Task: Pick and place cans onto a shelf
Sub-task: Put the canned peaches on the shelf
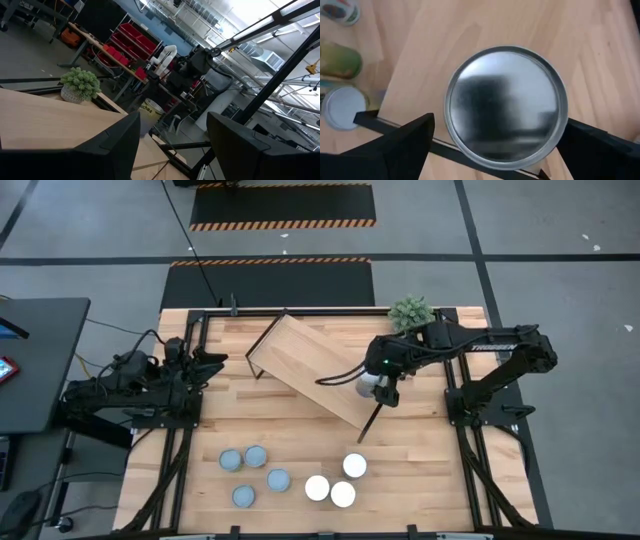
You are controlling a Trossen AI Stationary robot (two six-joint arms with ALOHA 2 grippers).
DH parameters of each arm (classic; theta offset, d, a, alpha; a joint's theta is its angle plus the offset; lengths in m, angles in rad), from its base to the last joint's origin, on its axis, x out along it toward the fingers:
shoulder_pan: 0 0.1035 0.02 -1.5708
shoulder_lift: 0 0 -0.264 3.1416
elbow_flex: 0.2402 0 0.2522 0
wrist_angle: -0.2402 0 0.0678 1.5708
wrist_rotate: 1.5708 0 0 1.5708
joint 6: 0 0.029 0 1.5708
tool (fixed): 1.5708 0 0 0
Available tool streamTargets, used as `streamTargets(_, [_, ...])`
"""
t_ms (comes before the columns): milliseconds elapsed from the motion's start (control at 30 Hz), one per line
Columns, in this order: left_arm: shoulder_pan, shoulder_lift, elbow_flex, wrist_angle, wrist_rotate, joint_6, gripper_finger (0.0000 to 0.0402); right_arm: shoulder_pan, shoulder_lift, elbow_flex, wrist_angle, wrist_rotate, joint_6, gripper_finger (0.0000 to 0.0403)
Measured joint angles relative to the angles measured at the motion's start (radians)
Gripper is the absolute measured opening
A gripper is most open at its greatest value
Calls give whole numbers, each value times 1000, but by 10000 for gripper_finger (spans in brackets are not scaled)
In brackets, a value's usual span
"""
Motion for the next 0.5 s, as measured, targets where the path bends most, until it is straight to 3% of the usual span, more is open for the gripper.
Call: streamTargets(500, [0, 0, 0, 0, 0, -1, 236, -14, 0, 0, 0, 4, -93, 399])
